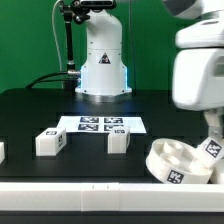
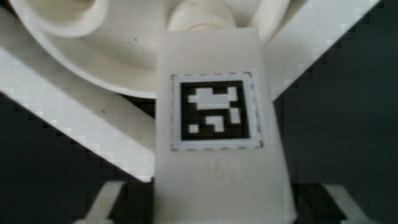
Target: Assemble stool
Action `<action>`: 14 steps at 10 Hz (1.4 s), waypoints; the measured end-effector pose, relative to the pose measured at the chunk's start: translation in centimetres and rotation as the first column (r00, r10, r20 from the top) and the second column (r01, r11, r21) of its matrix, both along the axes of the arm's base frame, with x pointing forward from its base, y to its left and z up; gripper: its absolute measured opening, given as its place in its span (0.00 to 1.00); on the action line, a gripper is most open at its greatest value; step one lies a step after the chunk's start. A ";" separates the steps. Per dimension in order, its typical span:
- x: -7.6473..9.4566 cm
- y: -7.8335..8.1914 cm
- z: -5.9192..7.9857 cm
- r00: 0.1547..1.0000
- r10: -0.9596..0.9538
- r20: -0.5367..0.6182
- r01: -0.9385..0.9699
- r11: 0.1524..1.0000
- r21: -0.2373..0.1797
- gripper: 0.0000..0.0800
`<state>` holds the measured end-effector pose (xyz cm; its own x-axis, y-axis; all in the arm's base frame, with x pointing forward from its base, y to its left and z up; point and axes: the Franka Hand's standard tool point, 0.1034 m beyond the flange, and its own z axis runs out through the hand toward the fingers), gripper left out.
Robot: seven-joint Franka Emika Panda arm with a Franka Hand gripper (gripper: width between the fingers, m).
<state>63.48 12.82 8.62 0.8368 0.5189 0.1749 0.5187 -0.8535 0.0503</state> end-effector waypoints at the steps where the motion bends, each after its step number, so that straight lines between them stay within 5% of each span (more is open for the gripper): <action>1: -0.5 -0.8 -0.3 0.998 -0.060 0.019 0.059 0.998 0.031 0.43; 3: -0.8 -1.3 -0.7 0.983 -0.164 0.083 0.157 0.984 0.088 0.43; 8: -0.7 -1.4 -0.6 0.900 -0.436 0.030 0.426 0.890 0.160 0.43; 11: -1.6 -2.0 -1.1 0.708 -0.706 -0.013 0.683 0.680 0.267 0.43; 14: -1.6 -2.4 -1.2 0.524 -0.846 -0.098 0.824 0.474 0.312 0.43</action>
Offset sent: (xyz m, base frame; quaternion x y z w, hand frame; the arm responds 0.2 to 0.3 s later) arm 0.0000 0.0000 0.0000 0.0000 0.0000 0.1938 0.9810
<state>61.85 10.45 7.38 0.8274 -0.5050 0.2456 -0.4422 -0.8555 -0.2695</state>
